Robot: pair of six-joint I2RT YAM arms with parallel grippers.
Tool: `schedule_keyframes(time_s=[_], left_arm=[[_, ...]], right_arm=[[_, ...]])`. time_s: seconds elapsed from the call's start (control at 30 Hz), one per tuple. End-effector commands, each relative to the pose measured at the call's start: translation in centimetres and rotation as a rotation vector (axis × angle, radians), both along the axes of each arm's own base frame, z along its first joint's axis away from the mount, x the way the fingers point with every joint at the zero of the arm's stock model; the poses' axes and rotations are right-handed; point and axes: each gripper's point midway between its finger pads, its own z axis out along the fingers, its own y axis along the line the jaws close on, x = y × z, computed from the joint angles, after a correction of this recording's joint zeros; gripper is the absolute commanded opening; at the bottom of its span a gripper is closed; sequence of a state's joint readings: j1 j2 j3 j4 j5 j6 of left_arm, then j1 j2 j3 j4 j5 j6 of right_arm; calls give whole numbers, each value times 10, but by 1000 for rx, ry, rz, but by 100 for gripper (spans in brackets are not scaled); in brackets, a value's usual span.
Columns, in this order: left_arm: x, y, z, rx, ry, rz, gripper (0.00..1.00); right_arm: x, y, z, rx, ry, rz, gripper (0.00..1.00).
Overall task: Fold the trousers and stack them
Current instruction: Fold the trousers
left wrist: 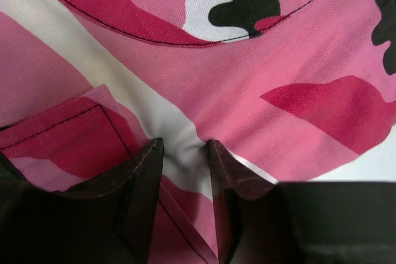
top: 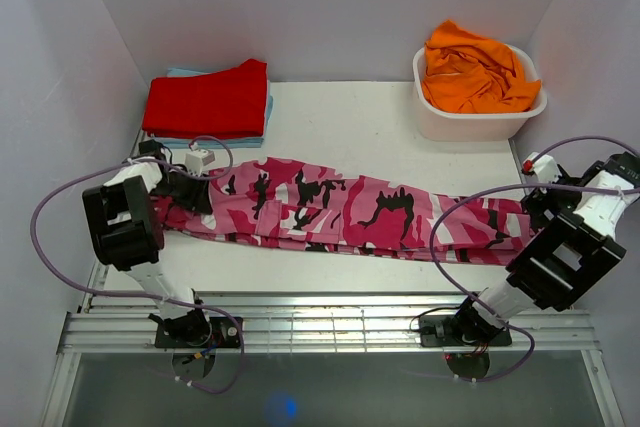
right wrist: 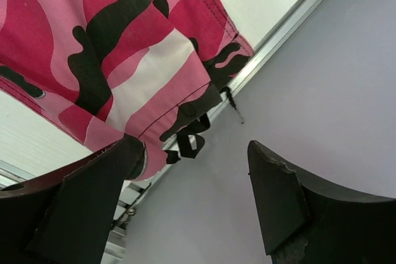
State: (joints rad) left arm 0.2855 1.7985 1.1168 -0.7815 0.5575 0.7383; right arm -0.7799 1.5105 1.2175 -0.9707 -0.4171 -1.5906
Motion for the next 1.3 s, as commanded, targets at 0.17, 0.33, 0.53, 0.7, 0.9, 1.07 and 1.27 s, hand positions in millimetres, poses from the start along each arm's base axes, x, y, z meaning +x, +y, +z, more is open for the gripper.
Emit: schedule_keyframes(time_s=[0.17, 0.33, 0.53, 0.7, 0.9, 1.07, 1.27], left_arm=[[-38, 65, -42, 258, 63, -30, 40], [-19, 83, -31, 303, -8, -57, 48], [6, 88, -18, 309, -50, -72, 54], [5, 84, -22, 334, -35, -106, 56], [-2, 79, -24, 328, -23, -111, 57], [-3, 79, -27, 328, -13, -111, 57], [0, 81, -27, 330, -14, -106, 58]], right_arm=[[-2, -3, -16, 67, 86, -140, 79], [10, 19, -16, 104, 69, -42, 65], [29, 52, -25, 136, 78, 55, 56], [38, 66, -49, 140, 140, 52, 54], [25, 71, -75, 175, 258, 57, 56], [17, 71, -86, 155, 307, 70, 53], [13, 71, -87, 141, 330, 91, 15]])
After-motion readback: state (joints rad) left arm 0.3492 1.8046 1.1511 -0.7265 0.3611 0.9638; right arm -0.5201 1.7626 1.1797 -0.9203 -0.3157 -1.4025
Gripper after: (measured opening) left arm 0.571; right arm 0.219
